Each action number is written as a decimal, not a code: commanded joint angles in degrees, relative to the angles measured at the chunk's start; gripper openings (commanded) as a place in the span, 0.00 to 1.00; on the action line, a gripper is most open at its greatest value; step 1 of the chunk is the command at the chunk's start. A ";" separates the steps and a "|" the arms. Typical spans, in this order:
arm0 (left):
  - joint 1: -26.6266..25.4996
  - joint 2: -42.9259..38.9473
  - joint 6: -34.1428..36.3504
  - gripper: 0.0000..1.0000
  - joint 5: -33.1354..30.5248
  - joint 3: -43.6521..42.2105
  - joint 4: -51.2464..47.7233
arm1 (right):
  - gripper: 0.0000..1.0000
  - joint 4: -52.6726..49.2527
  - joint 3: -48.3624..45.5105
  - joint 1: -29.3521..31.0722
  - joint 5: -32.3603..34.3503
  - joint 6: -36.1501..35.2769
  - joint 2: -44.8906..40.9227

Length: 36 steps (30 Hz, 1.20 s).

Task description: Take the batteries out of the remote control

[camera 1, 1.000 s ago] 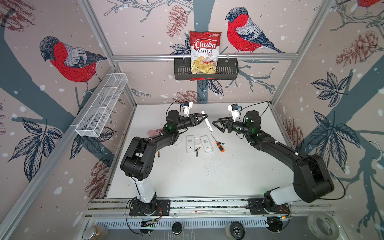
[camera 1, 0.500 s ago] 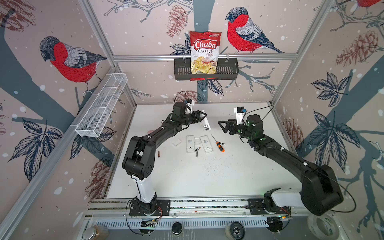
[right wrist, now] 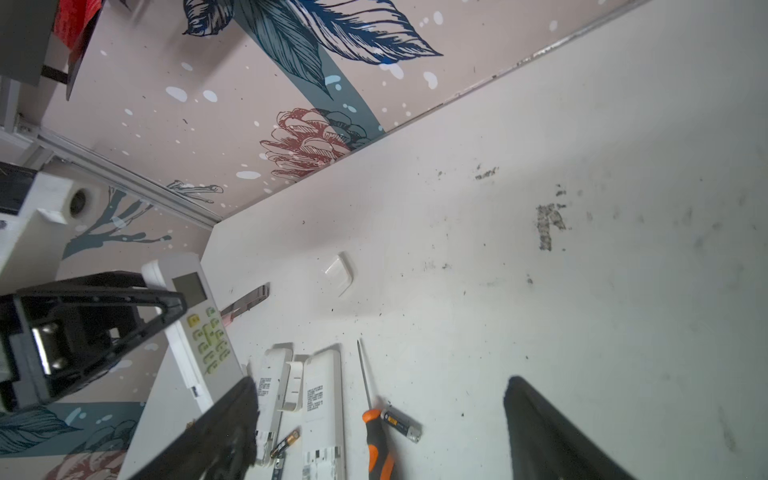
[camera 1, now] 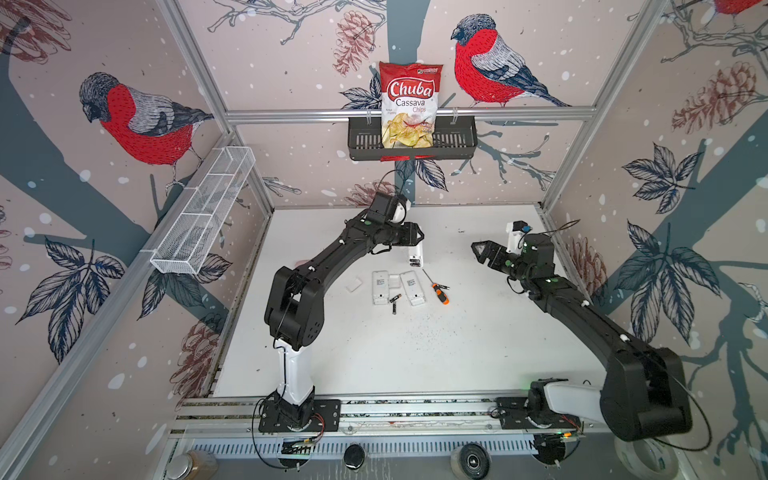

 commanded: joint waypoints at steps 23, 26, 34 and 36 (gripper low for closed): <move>-10.06 27.21 -5.18 0.54 -8.31 33.75 -18.31 | 0.94 -3.11 -12.81 -7.51 1.27 5.42 -9.38; -10.30 27.82 -7.52 0.53 -8.58 33.80 -16.66 | 0.94 -3.04 -13.70 -7.52 1.41 4.94 -9.90; -10.59 31.01 -10.93 0.53 -10.33 35.95 -15.63 | 0.94 -1.94 -15.05 -7.52 1.04 4.13 -9.99; -10.59 32.35 -11.48 0.53 -11.21 37.72 -16.17 | 0.94 -1.81 -15.16 -7.47 0.71 4.05 -10.06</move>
